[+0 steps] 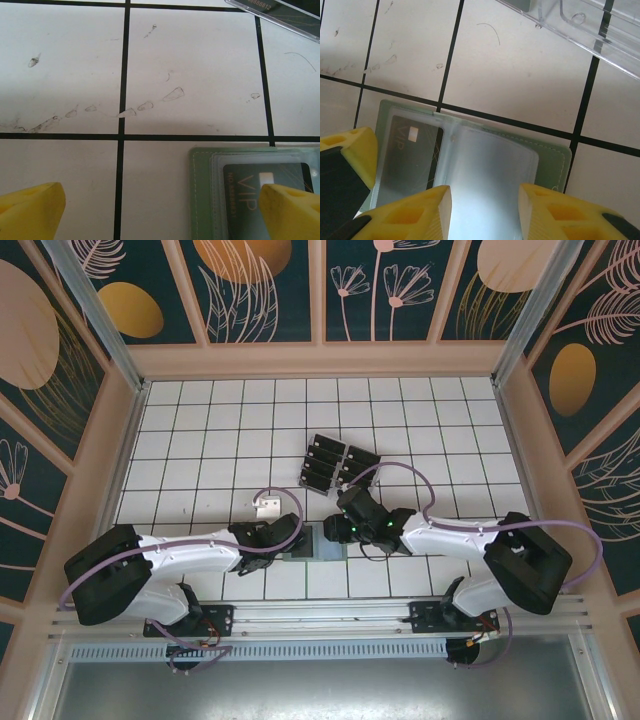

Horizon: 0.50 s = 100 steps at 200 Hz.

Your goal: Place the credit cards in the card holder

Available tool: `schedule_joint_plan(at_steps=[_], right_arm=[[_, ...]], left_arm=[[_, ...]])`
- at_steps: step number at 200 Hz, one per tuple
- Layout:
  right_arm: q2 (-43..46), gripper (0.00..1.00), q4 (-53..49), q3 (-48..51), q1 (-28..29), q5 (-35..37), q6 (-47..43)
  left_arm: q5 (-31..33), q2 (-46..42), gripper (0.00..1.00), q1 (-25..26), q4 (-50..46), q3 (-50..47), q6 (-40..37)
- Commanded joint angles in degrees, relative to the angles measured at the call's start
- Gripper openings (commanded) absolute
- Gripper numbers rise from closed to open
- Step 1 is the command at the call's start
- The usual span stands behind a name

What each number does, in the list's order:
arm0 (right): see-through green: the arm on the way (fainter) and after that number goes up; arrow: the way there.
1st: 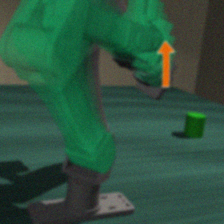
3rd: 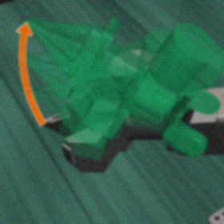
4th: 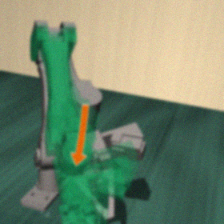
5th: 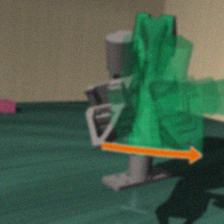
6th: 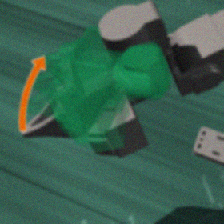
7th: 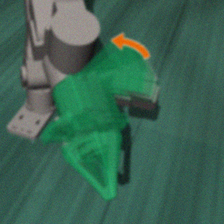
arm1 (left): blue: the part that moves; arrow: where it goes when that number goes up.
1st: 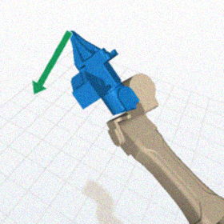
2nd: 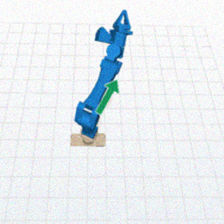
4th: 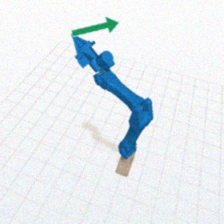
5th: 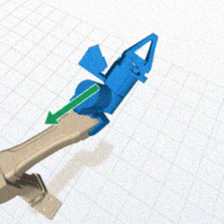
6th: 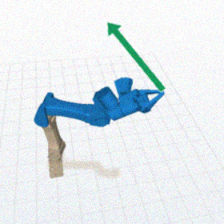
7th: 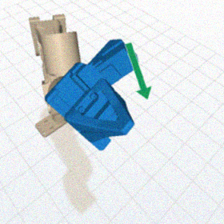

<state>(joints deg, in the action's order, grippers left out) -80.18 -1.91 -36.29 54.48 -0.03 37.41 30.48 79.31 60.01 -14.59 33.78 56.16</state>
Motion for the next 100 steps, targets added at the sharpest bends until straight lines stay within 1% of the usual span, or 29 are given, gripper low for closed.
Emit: schedule_joint_plan(at_steps=[1, 30, 36, 50, 73, 100], right_arm=[[-1.24, 0.4, 0.33, -2.16, 0.21, 0.47, -0.29], [-4.76, 0.4, -0.31, -3.69, 0.19, 0.65, -1.83], [-5.36, 0.41, -0.54, -3.79, 0.13, 2.08, -2.11], [-6.48, 0.42, -0.94, -3.74, 0.02, 2.9, -2.53], [-7.39, 0.44, -1.03, -2.96, -0.05, 3.96, -2.65], [-7.61, 0.46, -0.05, -1.71, -0.2, 3.57, -2.12]], left_arm=[[0.28, 0.72, 0.99, 0.02, 0.68, 0.68, -1.14], [0.28, 0.89, 0.99, 0.03, 0.55, 0.84, -1.31], [0.28, 0.85, 0.99, 0.02, 0.53, 0.85, -1.31], [0.28, 0.55, 0.99, 0.02, 0.44, 0.85, -1.34], [0.28, 0.15, 0.99, 0.07, 0.4, 0.76, -1.49], [0.2, 0.4, 0.99, -0.02, 0.53, 0.61, -1.6]])
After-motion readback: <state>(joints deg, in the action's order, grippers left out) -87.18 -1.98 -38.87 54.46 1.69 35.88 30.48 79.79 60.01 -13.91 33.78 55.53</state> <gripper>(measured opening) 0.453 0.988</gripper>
